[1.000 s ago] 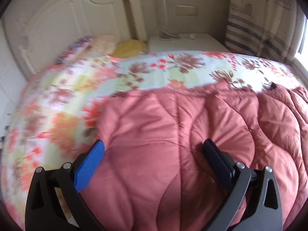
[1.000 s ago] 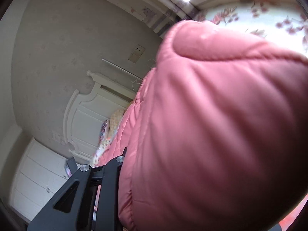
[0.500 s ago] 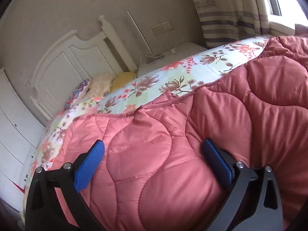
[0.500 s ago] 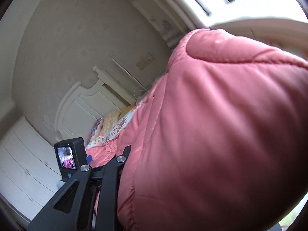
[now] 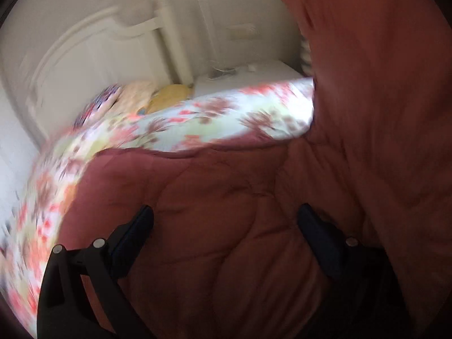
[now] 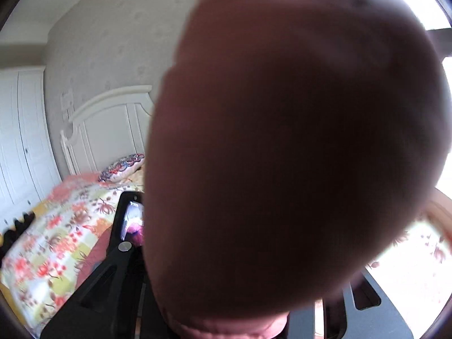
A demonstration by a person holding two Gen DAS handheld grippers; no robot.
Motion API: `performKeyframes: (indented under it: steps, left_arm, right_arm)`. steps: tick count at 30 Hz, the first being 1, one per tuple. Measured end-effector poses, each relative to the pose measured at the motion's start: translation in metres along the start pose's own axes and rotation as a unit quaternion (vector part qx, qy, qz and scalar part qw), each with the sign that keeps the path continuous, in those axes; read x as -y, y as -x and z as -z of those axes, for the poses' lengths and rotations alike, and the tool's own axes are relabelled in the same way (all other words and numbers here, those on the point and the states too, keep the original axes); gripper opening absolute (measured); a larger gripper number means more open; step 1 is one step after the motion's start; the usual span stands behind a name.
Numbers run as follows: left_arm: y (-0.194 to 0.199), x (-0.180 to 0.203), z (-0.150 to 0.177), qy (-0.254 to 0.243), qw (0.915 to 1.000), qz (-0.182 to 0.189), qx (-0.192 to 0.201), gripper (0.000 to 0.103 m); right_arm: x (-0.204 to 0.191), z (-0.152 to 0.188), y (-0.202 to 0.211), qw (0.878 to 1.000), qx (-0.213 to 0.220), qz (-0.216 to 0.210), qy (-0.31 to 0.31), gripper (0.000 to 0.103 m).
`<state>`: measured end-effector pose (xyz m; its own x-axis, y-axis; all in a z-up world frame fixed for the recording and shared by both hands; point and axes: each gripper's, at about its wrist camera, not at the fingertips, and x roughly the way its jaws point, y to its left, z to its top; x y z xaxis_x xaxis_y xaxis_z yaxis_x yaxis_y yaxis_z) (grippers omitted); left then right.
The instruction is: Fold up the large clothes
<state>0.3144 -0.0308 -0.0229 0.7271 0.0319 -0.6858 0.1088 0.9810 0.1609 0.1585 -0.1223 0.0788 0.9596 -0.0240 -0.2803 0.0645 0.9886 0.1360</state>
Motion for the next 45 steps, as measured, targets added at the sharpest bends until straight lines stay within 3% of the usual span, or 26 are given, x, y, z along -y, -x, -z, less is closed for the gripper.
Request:
performKeyframes:
  steps: [3, 6, 9, 10, 11, 13, 14, 15, 16, 17, 18, 20, 23, 26, 27, 28, 31, 35, 37, 39, 40, 42, 45]
  left_arm:
    - [0.041, -0.073, -0.003, 0.103, 0.9941, 0.007, 0.033, 0.101]
    - [0.071, -0.150, 0.001, 0.165, 0.9838, -0.020, 0.068, 0.101]
    - [0.088, -0.222, 0.004, 0.228, 0.9700, -0.021, 0.081, 0.101]
    - [0.093, -0.239, 0.004, 0.243, 0.9662, -0.015, 0.084, 0.101]
    - [0.101, -0.257, 0.001, 0.253, 0.9636, -0.006, 0.088, 0.101]
    - [0.118, -0.267, -0.007, 0.237, 0.9660, -0.002, 0.102, 0.101]
    - [0.129, -0.264, -0.016, 0.212, 0.9709, -0.001, 0.112, 0.101]
    - [0.137, -0.256, -0.023, 0.185, 0.9757, 0.006, 0.117, 0.101]
    - [0.141, -0.246, -0.030, 0.160, 0.9801, 0.017, 0.117, 0.101]
    - [0.143, -0.227, -0.039, 0.125, 0.9855, 0.033, 0.110, 0.101]
    - [0.143, -0.212, -0.043, 0.099, 0.9887, 0.046, 0.102, 0.101]
    - [0.136, -0.173, -0.051, 0.038, 0.9936, 0.067, 0.083, 0.101]
    - [0.109, -0.108, -0.051, -0.055, 0.9941, 0.082, 0.046, 0.101]
    - [0.053, -0.074, -0.044, -0.107, 0.9934, 0.041, -0.003, 0.101]
    - [0.021, -0.073, -0.038, -0.107, 0.9932, 0.025, -0.038, 0.101]
    - [-0.002, -0.075, -0.029, -0.098, 0.9922, 0.050, -0.059, 0.101]
    - [-0.022, -0.092, -0.012, -0.050, 0.9926, 0.099, -0.050, 0.101]
    - [-0.019, -0.093, -0.007, -0.050, 0.9934, 0.096, -0.039, 0.101]
    - [-0.017, -0.092, -0.008, -0.046, 0.9938, 0.095, -0.034, 0.101]
    - [-0.016, -0.092, -0.007, -0.036, 0.9944, 0.096, -0.025, 0.101]
    - [-0.013, -0.093, -0.006, -0.032, 0.9946, 0.096, -0.021, 0.101]
    - [-0.011, -0.095, -0.007, -0.029, 0.9947, 0.097, -0.018, 0.101]
    - [-0.010, -0.094, -0.007, -0.029, 0.9947, 0.097, -0.018, 0.101]
  right_arm:
    - [-0.017, 0.001, 0.003, 0.999, 0.002, 0.010, 0.034, 0.033]
    - [-0.042, 0.006, -0.001, 0.996, 0.001, 0.023, 0.082, 0.033]
    - [-0.080, 0.022, -0.002, 0.981, -0.006, 0.035, 0.193, 0.034]
    - [-0.097, 0.031, -0.003, 0.970, -0.008, 0.036, 0.241, 0.034]
    - [-0.117, 0.045, -0.005, 0.953, -0.012, 0.039, 0.300, 0.034]
    - [-0.149, 0.079, -0.009, 0.912, -0.018, 0.041, 0.408, 0.037]
    - [-0.164, 0.102, -0.011, 0.881, -0.024, 0.041, 0.471, 0.040]
    - [-0.180, 0.137, -0.016, 0.830, -0.035, 0.043, 0.555, 0.047]
    - [-0.187, 0.160, -0.017, 0.794, -0.028, 0.056, 0.605, 0.052]
    - [-0.191, 0.181, -0.017, 0.763, -0.009, 0.074, 0.642, 0.053]
    - [-0.194, 0.190, -0.017, 0.754, -0.003, 0.083, 0.651, 0.054]
    - [-0.195, 0.187, -0.016, 0.763, -0.018, 0.085, 0.640, 0.054]
    - [-0.192, 0.185, -0.012, 0.760, -0.031, 0.081, 0.644, 0.054]
    - [-0.190, 0.188, -0.007, 0.757, -0.023, 0.085, 0.647, 0.054]
    - [-0.189, 0.189, -0.005, 0.759, -0.020, 0.085, 0.646, 0.054]
    - [-0.187, 0.191, 0.002, 0.760, -0.015, 0.085, 0.644, 0.054]
    - [-0.174, 0.194, 0.015, 0.758, -0.002, 0.080, 0.648, 0.054]
    - [-0.165, 0.186, 0.033, 0.760, -0.002, 0.055, 0.648, 0.058]
    - [-0.147, 0.170, 0.061, 0.789, -0.009, 0.010, 0.615, 0.074]
    - [-0.119, 0.143, 0.094, 0.836, -0.032, -0.082, 0.542, 0.075]
    - [-0.095, 0.119, 0.111, 0.870, -0.052, -0.147, 0.468, 0.073]
    - [-0.052, 0.082, 0.121, 0.911, -0.077, -0.214, 0.343, 0.062]
    - [-0.016, 0.037, 0.111, 0.949, -0.074, -0.235, 0.197, 0.054]
